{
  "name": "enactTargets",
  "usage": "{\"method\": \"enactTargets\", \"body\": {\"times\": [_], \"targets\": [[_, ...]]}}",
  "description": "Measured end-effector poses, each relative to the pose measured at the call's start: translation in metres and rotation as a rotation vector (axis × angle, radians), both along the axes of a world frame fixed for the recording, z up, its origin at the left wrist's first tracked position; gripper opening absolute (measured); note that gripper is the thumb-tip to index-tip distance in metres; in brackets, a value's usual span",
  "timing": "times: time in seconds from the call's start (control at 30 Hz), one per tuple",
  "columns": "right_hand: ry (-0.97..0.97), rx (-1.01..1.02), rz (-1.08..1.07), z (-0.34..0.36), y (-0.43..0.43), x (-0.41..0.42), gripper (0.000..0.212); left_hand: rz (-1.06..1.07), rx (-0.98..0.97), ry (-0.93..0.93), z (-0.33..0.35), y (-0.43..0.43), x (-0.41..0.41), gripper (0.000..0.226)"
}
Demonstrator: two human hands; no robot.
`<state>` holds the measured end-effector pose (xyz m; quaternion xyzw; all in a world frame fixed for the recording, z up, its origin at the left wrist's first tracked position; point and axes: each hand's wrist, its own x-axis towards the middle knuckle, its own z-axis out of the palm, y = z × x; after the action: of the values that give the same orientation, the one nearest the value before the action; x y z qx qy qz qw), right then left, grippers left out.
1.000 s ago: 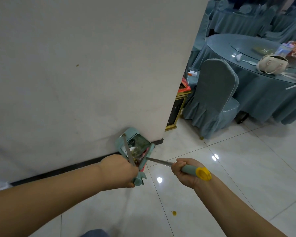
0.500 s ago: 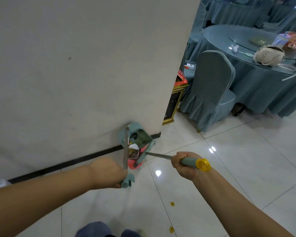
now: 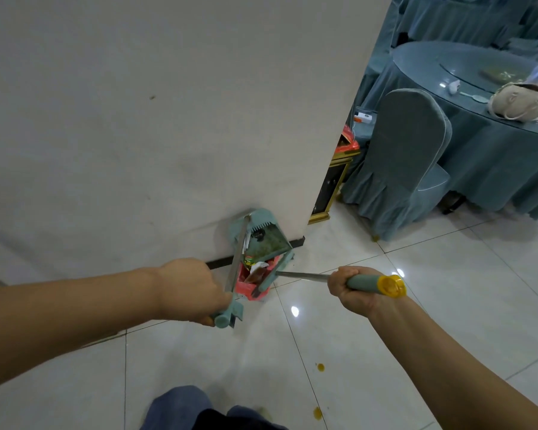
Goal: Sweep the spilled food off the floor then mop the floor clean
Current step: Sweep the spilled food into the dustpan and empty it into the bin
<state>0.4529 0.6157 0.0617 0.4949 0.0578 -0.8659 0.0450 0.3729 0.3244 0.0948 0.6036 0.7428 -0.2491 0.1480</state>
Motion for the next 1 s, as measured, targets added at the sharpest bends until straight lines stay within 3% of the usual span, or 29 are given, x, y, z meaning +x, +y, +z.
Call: {"method": "enactTargets", "body": {"times": [0.43, 0.63, 1.0], "targets": [[-0.044, -0.017, -0.021, 0.01, -0.014, -0.002, 0.003, -0.012, -0.001, -0.008, -0.001, -0.013, 0.0, 0.031], [-0.027, -0.038, -0.099, 0.006, -0.014, -0.001, 0.018, 0.01, -0.123, -0.064, -0.03, -0.017, 0.011, 0.035], [-0.019, -0.055, -0.105, 0.002, -0.012, 0.0, 0.018, 0.011, 0.039, 0.018, -0.012, -0.027, -0.013, 0.035]]}}
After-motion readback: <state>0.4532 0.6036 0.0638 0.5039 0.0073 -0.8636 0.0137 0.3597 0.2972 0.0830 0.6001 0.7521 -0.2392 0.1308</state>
